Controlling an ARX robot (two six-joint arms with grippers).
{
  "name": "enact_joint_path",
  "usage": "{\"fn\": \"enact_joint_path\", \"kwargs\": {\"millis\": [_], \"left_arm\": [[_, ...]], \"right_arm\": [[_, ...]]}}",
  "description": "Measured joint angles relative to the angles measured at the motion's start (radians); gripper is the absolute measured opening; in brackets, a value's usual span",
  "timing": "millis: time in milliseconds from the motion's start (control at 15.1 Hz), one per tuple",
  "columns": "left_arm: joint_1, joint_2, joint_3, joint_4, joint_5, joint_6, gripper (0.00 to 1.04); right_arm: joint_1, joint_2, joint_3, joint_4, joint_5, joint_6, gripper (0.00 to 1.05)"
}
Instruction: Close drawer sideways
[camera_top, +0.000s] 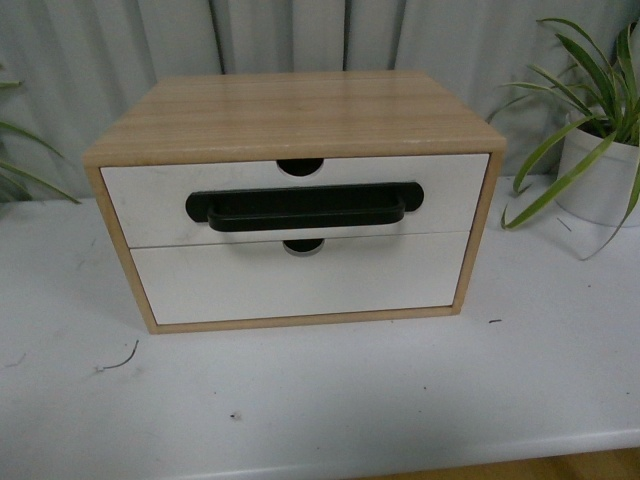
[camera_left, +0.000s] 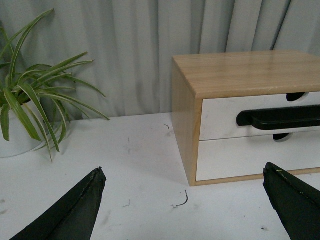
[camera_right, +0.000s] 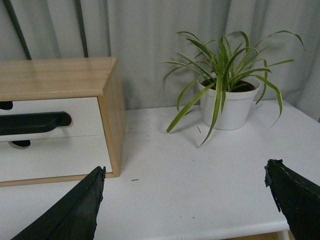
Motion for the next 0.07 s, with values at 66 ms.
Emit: {"fn": "enact_joint_path", "kwargs": {"millis": [66], "left_arm": [[0.000, 0.000, 0.000, 0.000, 0.000, 0.000, 0.98]], "right_arm": [[0.000, 0.000, 0.000, 0.000, 0.000, 0.000, 0.98]]}}
